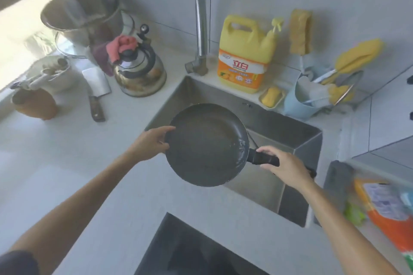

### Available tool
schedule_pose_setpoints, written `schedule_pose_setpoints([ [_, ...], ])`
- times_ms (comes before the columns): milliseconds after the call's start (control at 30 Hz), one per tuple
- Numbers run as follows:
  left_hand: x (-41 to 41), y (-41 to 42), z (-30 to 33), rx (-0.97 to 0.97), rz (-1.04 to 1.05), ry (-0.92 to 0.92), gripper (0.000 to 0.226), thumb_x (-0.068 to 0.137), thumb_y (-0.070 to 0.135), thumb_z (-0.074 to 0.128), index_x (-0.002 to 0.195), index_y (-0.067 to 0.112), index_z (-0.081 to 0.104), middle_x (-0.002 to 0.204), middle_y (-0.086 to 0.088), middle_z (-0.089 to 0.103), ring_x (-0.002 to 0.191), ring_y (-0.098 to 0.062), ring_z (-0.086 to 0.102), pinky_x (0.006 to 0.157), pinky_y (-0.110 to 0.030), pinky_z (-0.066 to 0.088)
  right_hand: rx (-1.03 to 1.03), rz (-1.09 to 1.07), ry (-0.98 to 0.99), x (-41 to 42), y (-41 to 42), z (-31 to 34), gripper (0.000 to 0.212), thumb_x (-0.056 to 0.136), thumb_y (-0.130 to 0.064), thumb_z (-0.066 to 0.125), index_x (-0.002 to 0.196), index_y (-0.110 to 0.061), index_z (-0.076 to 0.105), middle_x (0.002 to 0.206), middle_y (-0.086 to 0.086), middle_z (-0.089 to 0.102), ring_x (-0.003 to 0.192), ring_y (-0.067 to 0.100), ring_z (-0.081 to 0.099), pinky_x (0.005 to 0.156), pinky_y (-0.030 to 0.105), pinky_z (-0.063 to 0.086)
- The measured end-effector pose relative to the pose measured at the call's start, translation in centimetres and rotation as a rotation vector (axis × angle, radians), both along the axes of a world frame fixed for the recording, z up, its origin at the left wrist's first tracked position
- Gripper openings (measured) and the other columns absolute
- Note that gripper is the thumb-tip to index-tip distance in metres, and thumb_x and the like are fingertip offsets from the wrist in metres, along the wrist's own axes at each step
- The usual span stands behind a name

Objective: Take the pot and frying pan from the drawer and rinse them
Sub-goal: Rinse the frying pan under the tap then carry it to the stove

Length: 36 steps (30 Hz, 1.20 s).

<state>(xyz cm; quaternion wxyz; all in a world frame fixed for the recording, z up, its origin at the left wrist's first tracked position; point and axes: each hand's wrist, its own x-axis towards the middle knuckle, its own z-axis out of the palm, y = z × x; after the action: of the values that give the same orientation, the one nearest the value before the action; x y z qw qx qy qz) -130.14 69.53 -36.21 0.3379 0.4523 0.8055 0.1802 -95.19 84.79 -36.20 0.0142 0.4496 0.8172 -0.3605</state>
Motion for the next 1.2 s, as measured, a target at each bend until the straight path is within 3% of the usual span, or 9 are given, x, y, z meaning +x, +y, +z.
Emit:
schedule_pose_setpoints([
  [133, -3.0, 5.9, -4.8, -0.086, -0.083, 0.097, 0.063, 0.077, 0.014, 0.058, 0.135, 0.037, 0.046, 0.108, -0.001, 0.070, 0.094, -0.019, 0.065, 0.091, -0.033, 0.048, -0.068, -0.077, -0.003, -2.2, 3.3, -4.8, 0.035, 0.079, -0.024, 0.070, 0.108, -0.040, 0.057, 0.110, -0.018, 0.065, 0.109, 0.013, 0.060, 0.074, 0.024, 0.033],
  [233, -4.7, 9.5, -9.2, -0.210, -0.167, 0.153, 0.062, 0.081, 0.013, 0.057, 0.139, 0.030, 0.043, 0.108, -0.005, 0.069, 0.106, -0.025, 0.059, 0.092, -0.031, 0.044, -0.123, -0.092, -0.044, -3.8, 4.8, -9.6, 0.038, 0.079, -0.024, 0.067, 0.098, -0.052, 0.049, 0.102, -0.020, 0.066, 0.099, 0.017, 0.063, 0.080, 0.032, 0.047],
  [333, -5.6, 11.3, -12.9, -0.333, -0.231, 0.188, 0.063, 0.084, 0.017, 0.057, 0.143, 0.026, 0.038, 0.119, -0.006, 0.064, 0.115, -0.026, 0.054, 0.093, -0.032, 0.041, -0.143, -0.080, -0.108, -5.4, 5.7, -13.3, 0.036, 0.080, -0.025, 0.067, 0.106, -0.045, 0.052, 0.108, -0.012, 0.069, 0.098, 0.022, 0.064, 0.083, 0.036, 0.049],
  [533, -6.9, 13.1, -19.5, -0.452, -0.256, 0.222, 0.064, 0.086, 0.023, 0.058, 0.145, 0.032, 0.033, 0.104, -0.004, 0.063, 0.103, -0.024, 0.061, 0.076, -0.029, 0.043, -0.194, -0.178, -0.110, -7.3, 6.0, -19.1, 0.040, 0.076, -0.018, 0.074, 0.110, -0.033, 0.060, 0.096, -0.013, 0.069, 0.093, 0.018, 0.064, 0.068, 0.026, 0.037],
  [767, -7.2, 13.1, -22.0, -0.493, -0.347, 0.335, 0.062, 0.091, 0.022, 0.053, 0.147, 0.032, 0.028, 0.115, -0.007, 0.065, 0.105, -0.025, 0.061, 0.076, -0.030, 0.045, -0.263, -0.249, -0.124, -8.4, 6.0, -22.4, 0.042, 0.072, -0.014, 0.077, 0.105, -0.034, 0.062, 0.095, -0.012, 0.067, 0.087, 0.013, 0.060, 0.071, 0.025, 0.035],
  [933, -7.5, 12.8, -23.2, -0.549, -0.431, 0.383, 0.064, 0.093, 0.027, 0.050, 0.149, 0.033, 0.020, 0.119, -0.007, 0.063, 0.109, -0.026, 0.060, 0.079, -0.031, 0.045, -0.286, -0.246, -0.132, -9.1, 5.8, -23.8, 0.040, 0.073, -0.013, 0.077, 0.105, -0.032, 0.062, 0.106, -0.008, 0.071, 0.100, 0.018, 0.064, 0.073, 0.024, 0.036],
  [1067, -8.8, 14.6, -21.7, -0.674, -0.491, 0.254, 0.066, 0.093, 0.035, 0.047, 0.149, 0.038, 0.011, 0.134, -0.003, 0.056, 0.118, -0.025, 0.055, 0.084, -0.031, 0.044, -0.279, -0.239, -0.127, -9.2, 5.9, -24.3, 0.040, 0.074, -0.014, 0.077, 0.095, -0.043, 0.057, 0.104, -0.014, 0.070, 0.103, 0.016, 0.063, 0.074, 0.024, 0.037],
  [1133, -9.8, 16.6, -18.6, -0.484, -0.383, 0.161, 0.062, 0.091, 0.040, 0.050, 0.146, 0.038, 0.023, 0.131, 0.006, 0.060, 0.122, -0.022, 0.054, 0.097, -0.035, 0.045, -0.270, -0.218, -0.124, -9.2, 6.0, -24.1, 0.044, 0.075, -0.016, 0.076, 0.092, -0.049, 0.052, 0.097, -0.021, 0.065, 0.105, 0.014, 0.063, 0.074, 0.025, 0.037],
  [1200, -10.2, 18.8, -14.5, -0.061, -0.134, 0.114, 0.057, 0.089, 0.042, 0.055, 0.141, 0.036, 0.035, 0.110, 0.012, 0.069, 0.104, -0.015, 0.065, 0.093, -0.035, 0.048, -0.261, -0.216, -0.113, -9.1, 5.9, -23.9, 0.048, 0.076, -0.016, 0.076, 0.089, -0.054, 0.049, 0.093, -0.025, 0.059, 0.104, 0.013, 0.063, 0.071, 0.022, 0.038],
])
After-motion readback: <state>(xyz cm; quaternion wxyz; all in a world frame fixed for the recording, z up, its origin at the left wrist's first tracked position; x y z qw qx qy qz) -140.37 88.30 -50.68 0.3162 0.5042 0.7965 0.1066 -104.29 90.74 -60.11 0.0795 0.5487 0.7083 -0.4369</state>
